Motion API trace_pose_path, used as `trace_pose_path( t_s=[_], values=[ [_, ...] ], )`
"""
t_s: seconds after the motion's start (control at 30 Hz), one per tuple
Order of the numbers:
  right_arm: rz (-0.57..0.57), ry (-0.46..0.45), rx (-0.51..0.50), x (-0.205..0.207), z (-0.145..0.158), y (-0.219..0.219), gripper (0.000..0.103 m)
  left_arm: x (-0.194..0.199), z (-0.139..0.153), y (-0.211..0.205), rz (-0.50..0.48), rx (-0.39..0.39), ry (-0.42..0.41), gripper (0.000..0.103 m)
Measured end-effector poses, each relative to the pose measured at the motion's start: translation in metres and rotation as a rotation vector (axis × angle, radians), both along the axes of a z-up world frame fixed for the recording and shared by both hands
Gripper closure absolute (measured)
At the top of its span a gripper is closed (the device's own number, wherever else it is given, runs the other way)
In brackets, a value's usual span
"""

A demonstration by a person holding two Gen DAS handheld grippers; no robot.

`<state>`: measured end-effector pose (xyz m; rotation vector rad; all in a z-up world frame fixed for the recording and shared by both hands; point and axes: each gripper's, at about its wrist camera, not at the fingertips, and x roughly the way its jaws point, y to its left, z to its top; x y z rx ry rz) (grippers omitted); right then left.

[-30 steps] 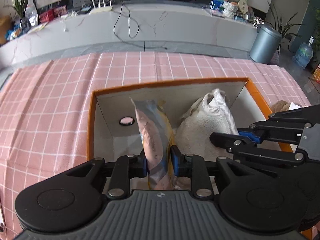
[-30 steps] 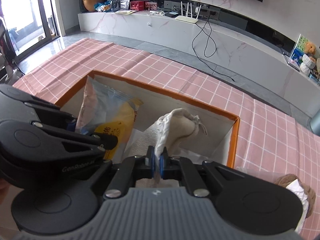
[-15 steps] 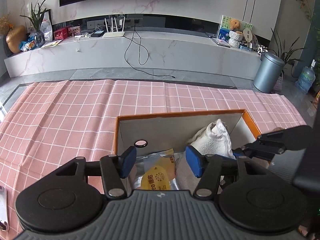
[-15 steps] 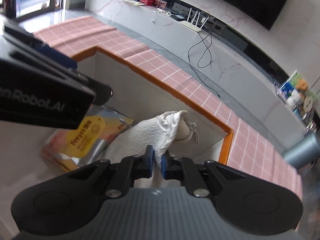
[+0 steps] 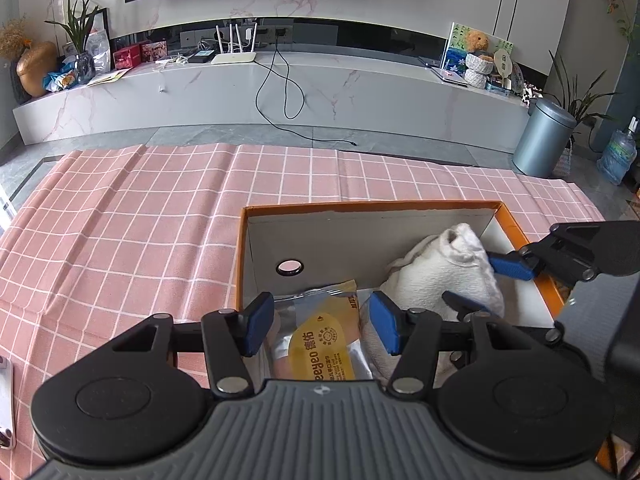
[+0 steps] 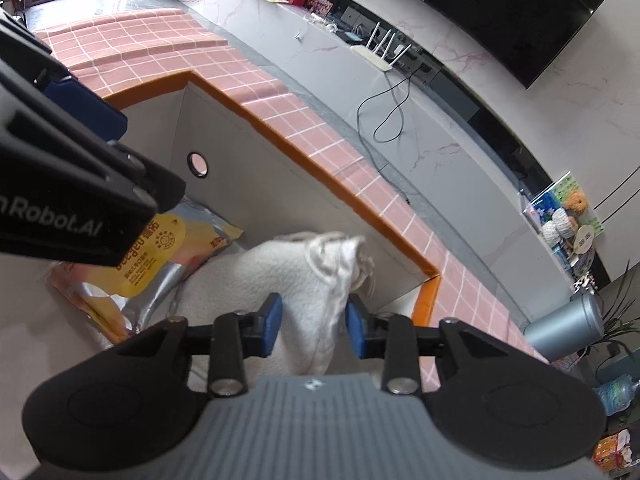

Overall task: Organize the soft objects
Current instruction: 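Lower both items into the box and open both tools, then grasp the white crumpled cloth with the left tool while the right tool grasps the yellow cloth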

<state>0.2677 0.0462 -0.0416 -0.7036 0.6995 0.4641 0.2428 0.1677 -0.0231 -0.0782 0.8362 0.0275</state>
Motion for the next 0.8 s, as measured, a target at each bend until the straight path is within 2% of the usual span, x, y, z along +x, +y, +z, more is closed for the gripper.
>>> trace_pose_path(
  t_s=[0.1, 0.4, 0.6, 0.8],
  values=[
    [-0.01, -0.014, 0.021, 0.0, 0.006, -0.005, 0.06, 0.0, 0.0, -0.001, -0.001, 0.004, 0.001, 0.038],
    [-0.05, -0.008, 0.15, -0.015, 0.039, -0.033, 0.059, -0.01, 0.003, -0.014, -0.024, 0.001, 0.004, 0.038],
    [-0.117, -0.041, 0.305, -0.045, 0.069, -0.076, 0.057, -0.033, 0.019, -0.031, -0.02, -0.029, -0.057, 0.038],
    [-0.209, -0.046, 0.456, -0.08, 0.086, -0.13, 0.055, -0.061, 0.036, -0.06, -0.047, -0.065, -0.135, 0.038]
  ],
)
